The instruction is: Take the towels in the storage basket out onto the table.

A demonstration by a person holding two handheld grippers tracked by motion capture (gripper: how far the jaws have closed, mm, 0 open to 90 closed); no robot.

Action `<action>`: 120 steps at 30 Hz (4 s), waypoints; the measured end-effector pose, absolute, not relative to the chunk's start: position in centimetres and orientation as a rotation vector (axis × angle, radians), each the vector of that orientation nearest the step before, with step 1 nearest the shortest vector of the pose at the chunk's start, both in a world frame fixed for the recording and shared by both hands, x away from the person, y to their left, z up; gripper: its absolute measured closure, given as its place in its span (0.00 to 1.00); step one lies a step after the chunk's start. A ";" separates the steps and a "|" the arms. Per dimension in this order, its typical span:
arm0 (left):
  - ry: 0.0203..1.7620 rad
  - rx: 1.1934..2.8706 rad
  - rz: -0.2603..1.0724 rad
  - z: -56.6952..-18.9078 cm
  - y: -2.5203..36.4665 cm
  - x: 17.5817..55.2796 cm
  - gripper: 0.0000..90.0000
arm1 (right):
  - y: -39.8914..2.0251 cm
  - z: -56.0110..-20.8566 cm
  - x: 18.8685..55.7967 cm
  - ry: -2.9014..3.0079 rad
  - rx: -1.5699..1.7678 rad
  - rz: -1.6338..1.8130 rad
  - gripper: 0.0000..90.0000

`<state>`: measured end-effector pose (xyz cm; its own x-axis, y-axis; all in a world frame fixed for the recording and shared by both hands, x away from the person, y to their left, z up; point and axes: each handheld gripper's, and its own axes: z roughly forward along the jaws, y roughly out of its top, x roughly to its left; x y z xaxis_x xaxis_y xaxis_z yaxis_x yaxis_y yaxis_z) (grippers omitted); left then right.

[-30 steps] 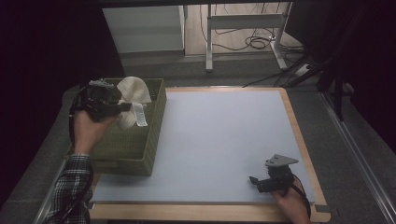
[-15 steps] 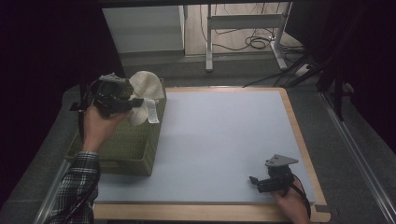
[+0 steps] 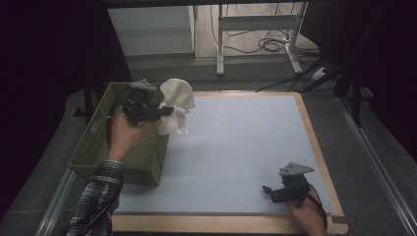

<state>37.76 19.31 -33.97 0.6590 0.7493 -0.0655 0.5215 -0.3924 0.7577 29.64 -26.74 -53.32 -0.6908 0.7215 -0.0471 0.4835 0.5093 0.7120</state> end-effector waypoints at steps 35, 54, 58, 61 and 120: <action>0.790 2.213 0.235 -45.7 8.3 35.9 0.83 | -26.8 -53.3 29.6 2.420 1.004 0.981 0.06; 0.885 2.193 0.257 -51.8 7.4 36.5 0.49 | -26.7 -53.3 29.6 2.419 1.008 0.982 0.06; 0.888 2.183 0.284 -51.3 7.5 35.8 0.24 | -26.7 -53.3 29.6 2.419 1.008 0.981 0.06; 0.893 2.169 0.305 -50.6 7.8 34.8 0.16 | -26.7 -53.3 29.6 2.419 1.008 0.981 0.06; 0.921 2.136 0.358 -54.5 10.0 30.5 0.51 | -15.5 -52.5 39.2 2.575 0.893 1.044 0.79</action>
